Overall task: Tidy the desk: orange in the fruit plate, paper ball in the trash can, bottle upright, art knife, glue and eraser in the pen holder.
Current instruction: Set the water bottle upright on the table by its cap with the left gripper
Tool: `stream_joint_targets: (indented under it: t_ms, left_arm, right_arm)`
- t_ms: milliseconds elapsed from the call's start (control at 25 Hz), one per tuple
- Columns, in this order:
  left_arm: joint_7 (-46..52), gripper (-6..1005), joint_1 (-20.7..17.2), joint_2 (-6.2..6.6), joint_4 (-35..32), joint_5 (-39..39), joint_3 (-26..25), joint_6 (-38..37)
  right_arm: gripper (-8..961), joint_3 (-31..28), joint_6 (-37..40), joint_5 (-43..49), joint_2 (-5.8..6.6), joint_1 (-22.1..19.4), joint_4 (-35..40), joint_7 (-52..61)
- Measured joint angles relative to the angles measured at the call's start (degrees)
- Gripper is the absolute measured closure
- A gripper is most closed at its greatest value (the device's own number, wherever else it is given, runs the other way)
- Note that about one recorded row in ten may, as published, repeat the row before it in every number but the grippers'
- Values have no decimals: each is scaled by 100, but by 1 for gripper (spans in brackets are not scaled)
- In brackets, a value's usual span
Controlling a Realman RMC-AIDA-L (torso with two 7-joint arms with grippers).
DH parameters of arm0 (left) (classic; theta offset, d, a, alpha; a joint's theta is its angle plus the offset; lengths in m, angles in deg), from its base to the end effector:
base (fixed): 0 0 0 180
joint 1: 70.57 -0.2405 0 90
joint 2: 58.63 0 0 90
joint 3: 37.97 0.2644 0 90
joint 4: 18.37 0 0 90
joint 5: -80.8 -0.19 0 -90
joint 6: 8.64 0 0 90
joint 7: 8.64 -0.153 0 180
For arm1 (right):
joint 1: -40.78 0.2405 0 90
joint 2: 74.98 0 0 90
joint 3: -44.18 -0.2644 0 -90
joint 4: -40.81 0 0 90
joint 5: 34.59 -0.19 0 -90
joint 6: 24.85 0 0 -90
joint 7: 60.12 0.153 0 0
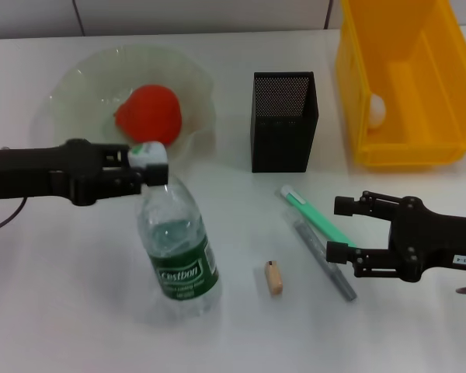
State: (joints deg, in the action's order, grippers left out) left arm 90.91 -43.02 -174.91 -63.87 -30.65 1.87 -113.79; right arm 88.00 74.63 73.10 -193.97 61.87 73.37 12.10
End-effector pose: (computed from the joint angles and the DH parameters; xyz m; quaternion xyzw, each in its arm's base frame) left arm -0.2414 0.2949 0.0285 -0.9112 -0.3036 -0.2775 0.0214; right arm 0.2708 0.2528 -0.0224 -0.9204 0.2248 0.3129 0.0664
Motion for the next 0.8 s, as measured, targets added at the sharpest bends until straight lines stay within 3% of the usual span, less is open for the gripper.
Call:
stream_joint_targets:
  t_ms: [160, 360, 480, 520, 600, 800]
  left_arm:
    - [-1166, 564, -133, 31, 691, 494, -292, -223]
    - [-3175, 565, -592, -168, 1440, 1413, -496, -274]
    - [-4383, 550, -814, -224, 1998, 1930, -526, -279]
    - [-4383, 545, -814, -224, 1998, 1930, -526, -279]
    - [-5537, 535, -920, -232, 2701, 2325, -530, -257]
    - [-6918, 510, -938, -244, 3382, 2433, -547, 51]
  right_arm:
    - [160, -26, 5, -32, -12, 76, -68, 50]
    - [163, -64, 8, -56, -19, 217, -268, 52]
    - [165, -96, 8, -64, -23, 276, -306, 51]
    - [165, -131, 0, -127, -27, 297, -358, 42]
    - [166, -141, -7, -182, -28, 299, -389, 34]
    - [169, -146, -23, -594, -29, 249, -426, 11]
